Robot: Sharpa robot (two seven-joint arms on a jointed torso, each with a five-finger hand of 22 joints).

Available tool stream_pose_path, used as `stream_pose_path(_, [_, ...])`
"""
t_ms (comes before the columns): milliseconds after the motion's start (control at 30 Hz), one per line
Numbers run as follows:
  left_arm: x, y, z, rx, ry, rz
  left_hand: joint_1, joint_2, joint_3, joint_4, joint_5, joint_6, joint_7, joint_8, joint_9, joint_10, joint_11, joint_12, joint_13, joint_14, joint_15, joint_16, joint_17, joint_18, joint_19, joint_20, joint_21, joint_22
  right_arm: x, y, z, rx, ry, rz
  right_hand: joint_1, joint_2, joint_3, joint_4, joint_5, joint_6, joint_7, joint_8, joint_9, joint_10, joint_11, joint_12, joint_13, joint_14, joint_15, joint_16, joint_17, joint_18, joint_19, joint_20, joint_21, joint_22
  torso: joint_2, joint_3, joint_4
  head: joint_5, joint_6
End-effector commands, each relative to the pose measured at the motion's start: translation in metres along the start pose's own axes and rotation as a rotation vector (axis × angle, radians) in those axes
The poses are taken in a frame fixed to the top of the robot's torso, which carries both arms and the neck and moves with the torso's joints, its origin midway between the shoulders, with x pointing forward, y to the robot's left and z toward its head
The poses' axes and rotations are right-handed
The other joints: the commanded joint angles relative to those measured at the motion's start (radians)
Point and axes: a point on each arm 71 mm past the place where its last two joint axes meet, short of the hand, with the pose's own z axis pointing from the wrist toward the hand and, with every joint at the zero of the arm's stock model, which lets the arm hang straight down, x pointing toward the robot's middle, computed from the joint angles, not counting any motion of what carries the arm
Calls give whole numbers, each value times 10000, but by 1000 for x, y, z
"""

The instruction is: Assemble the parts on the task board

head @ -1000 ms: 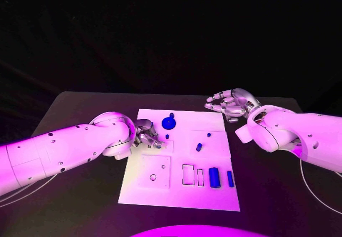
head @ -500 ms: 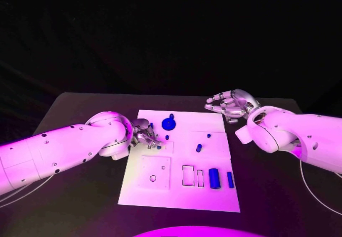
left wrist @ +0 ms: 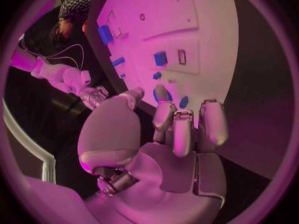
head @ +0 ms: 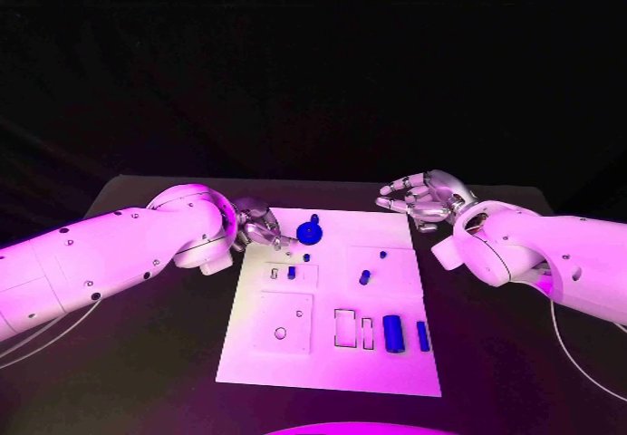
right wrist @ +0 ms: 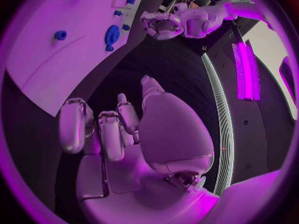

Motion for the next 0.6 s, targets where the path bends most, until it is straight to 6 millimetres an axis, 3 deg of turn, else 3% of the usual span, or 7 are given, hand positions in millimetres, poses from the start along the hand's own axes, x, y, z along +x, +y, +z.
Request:
stream_pose_path(33, [-7,2,2,-54,-8,-401,-13,68,-164,0,-7,-231,92,-215,-112,-171,59,-143,-196,901,26,-66,2063,-118,-64,47,-94,-85,1,1,0,-152,74,-62,-103,-19,-29,47,47,46,-6,60,-16,-21,-40,2,2,672,-15,-62,981,115,-59,-12,-49,466,6,0,15,5,-7])
stream_pose_path(600, [-40,17,33,-1127,235,358,40,242,-466,-1,7,-455,267,-637,-438,-482,216,-424,-590,889,158,-87,2025,-58,-256,169,-247,-372,2,1,1,-146,75,-64,-103,-19,-29,47,47,46,-6,60,-16,-21,-40,2,2,672,-15,-62,981,115,-59,-12,-49,466,5,6,4,105,-58])
